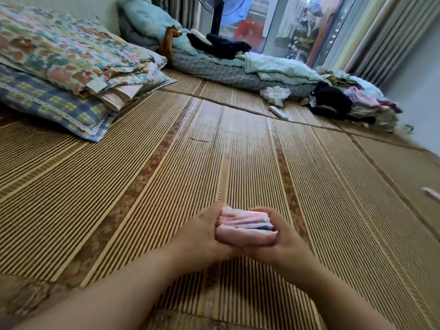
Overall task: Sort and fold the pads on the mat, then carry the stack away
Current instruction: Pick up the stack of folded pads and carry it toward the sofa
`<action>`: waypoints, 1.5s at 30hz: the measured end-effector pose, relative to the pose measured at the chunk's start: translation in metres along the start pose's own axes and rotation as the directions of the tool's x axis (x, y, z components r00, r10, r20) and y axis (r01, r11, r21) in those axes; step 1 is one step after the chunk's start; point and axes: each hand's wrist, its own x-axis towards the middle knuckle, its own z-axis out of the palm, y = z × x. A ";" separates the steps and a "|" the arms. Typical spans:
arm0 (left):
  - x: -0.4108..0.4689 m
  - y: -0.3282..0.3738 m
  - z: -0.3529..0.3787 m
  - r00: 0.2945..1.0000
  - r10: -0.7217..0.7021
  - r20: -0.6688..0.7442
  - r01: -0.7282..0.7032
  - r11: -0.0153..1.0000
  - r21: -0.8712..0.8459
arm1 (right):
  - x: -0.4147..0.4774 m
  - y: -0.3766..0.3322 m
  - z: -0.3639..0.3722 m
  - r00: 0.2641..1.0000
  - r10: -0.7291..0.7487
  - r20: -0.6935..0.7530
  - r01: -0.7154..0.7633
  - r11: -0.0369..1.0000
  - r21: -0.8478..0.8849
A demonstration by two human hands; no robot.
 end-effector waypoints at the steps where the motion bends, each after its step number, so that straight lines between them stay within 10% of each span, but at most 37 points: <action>1: -0.001 0.001 0.008 0.999 -0.002 0.038 0.003 1.000 -0.013 | -0.009 0.006 -0.003 0.999 0.029 -0.031 -0.030 0.999 -0.029; 15: 0.006 -0.006 0.029 0.996 -0.074 0.057 0.075 0.997 -0.020 | -0.014 0.014 -0.004 0.999 0.050 -0.017 -0.051 0.991 -0.121; 27: -0.063 0.105 0.018 0.970 -0.140 0.199 0.233 0.773 -0.591 | -0.098 -0.078 -0.004 0.986 0.036 -0.162 -0.008 0.986 0.167; 45: 0.000 0.062 0.019 0.861 -0.492 -0.125 0.437 0.844 -0.311 | -0.009 -0.032 0.002 0.945 0.088 -0.316 -0.108 0.993 -0.046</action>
